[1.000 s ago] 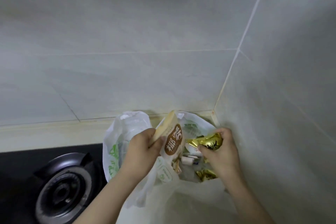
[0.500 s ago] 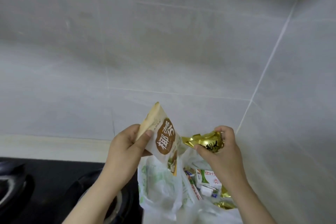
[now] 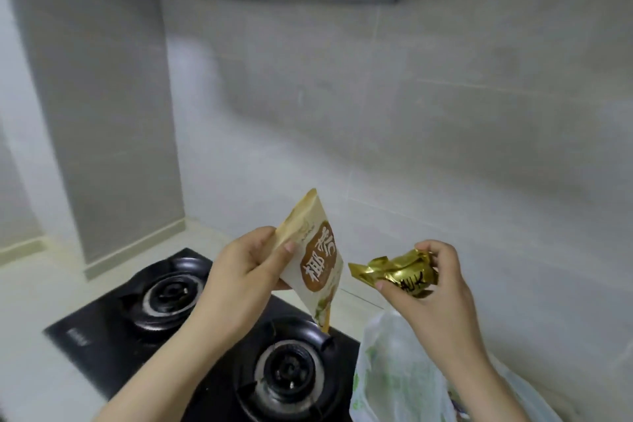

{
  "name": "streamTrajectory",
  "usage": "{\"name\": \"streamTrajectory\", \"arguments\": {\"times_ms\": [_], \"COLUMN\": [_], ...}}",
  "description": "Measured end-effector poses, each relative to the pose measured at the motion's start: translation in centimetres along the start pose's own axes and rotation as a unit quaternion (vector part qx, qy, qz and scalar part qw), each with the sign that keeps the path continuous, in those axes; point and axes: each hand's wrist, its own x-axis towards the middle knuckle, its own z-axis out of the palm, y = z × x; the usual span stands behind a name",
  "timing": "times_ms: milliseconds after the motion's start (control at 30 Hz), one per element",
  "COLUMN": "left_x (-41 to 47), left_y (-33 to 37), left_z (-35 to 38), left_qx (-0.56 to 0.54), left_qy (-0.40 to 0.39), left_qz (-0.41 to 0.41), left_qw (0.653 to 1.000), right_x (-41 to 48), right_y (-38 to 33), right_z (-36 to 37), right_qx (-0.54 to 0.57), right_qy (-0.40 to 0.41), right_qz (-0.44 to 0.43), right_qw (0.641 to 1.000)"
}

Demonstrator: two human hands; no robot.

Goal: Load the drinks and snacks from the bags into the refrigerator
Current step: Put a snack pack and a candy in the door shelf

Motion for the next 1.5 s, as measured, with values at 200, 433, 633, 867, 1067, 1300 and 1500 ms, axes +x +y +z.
{"name": "streamTrajectory", "arguments": {"times_ms": [200,433,633,867,1067,1300,1500], "left_x": [-5.7,-13.6,-22.3,-34.7,-46.0,-58.6,-66.8], "left_y": [2.9,8.0,11.9,17.6,21.9,25.3,28.6], "left_z": [-4.9,-11.7,-17.8,-24.7,-29.1,-31.6,-32.6], "left_qx": [0.062,0.106,0.16,0.226,0.266,0.301,0.33], "left_qy": [0.143,0.278,0.385,0.485,0.573,0.66,0.712], "left_qz": [-0.002,0.023,0.039,0.042,0.033,0.016,0.014], "left_qw": [0.988,0.954,0.908,0.844,0.774,0.688,0.62], "right_x": [-0.2,-3.7,-10.0,-21.2,-32.4,-45.3,-54.5], "right_y": [-3.2,-11.9,-21.0,-31.7,-39.8,-47.4,-52.6], "right_z": [4.6,10.3,14.9,19.6,22.4,23.2,23.5], "right_qx": [0.067,0.165,0.238,0.327,0.376,0.445,0.482], "right_qy": [-0.106,-0.207,-0.303,-0.396,-0.446,-0.496,-0.542], "right_qz": [-0.075,-0.153,-0.218,-0.275,-0.322,-0.358,-0.382], "right_qw": [0.989,0.952,0.897,0.813,0.746,0.653,0.572]}}
